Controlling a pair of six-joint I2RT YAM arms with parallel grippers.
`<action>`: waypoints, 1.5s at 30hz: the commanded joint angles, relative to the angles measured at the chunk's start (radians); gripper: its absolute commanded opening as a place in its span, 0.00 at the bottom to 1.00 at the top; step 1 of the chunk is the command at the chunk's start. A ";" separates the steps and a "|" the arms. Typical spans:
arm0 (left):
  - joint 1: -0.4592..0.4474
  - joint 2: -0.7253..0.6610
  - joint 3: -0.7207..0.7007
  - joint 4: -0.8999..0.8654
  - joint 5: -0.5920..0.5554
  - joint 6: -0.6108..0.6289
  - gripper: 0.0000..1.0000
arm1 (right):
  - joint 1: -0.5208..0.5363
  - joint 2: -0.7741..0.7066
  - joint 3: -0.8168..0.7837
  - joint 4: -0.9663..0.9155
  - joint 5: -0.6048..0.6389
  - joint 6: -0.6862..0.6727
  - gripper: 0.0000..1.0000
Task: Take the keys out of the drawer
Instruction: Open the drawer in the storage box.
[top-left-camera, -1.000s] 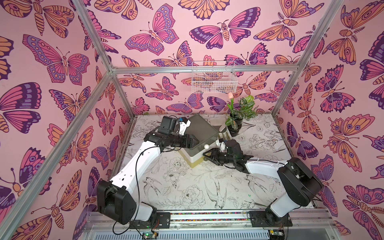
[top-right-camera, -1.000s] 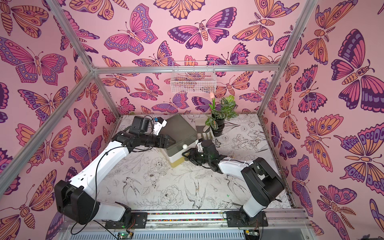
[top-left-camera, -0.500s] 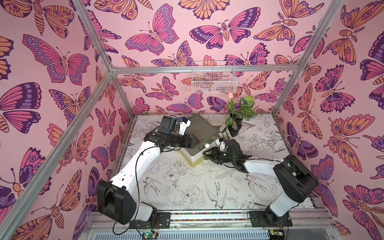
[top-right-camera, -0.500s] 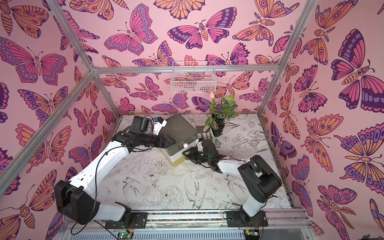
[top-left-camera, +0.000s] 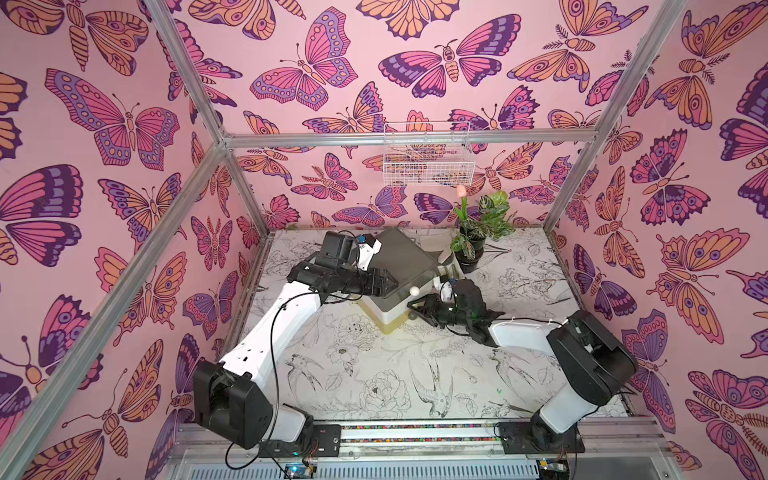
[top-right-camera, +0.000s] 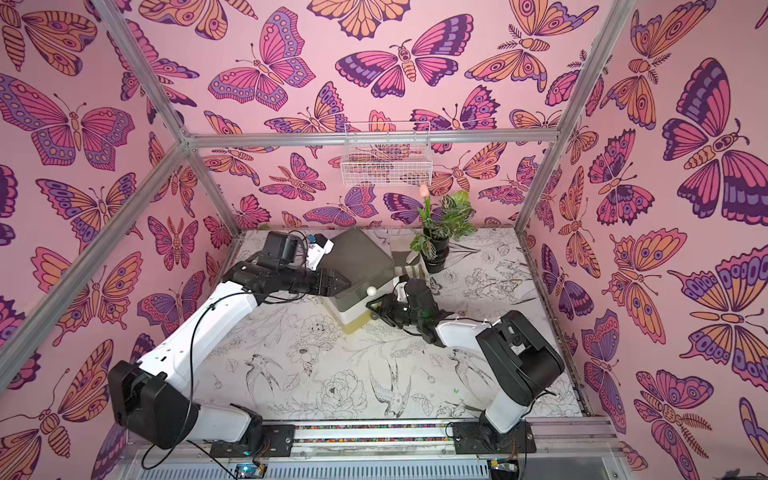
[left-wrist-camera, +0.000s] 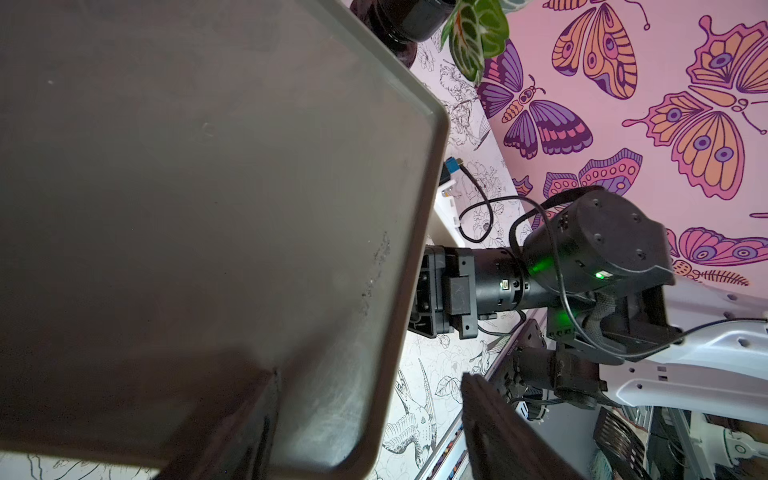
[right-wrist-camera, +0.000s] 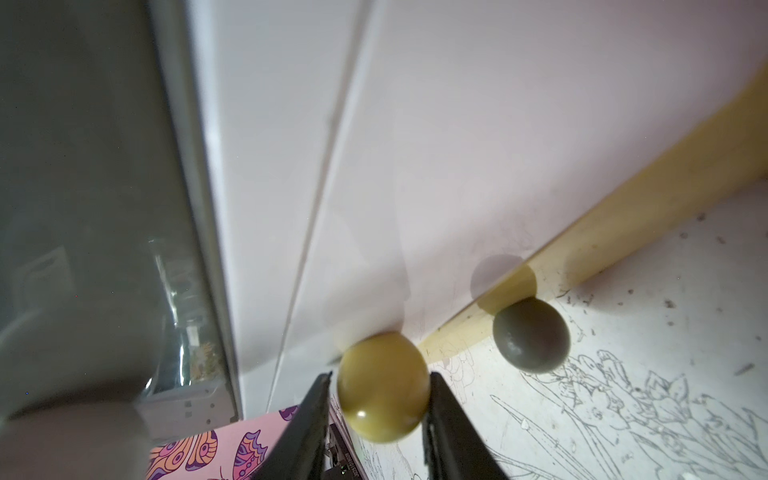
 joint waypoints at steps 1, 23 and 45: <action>0.007 0.018 -0.010 -0.080 -0.010 0.010 0.74 | -0.007 -0.030 -0.004 0.042 0.018 -0.006 0.38; 0.007 0.011 -0.016 -0.079 -0.013 0.008 0.74 | -0.014 -0.038 0.012 0.017 0.041 -0.010 0.26; 0.007 0.031 -0.019 -0.077 -0.017 0.004 0.74 | -0.039 -0.247 -0.151 -0.051 0.092 -0.024 0.21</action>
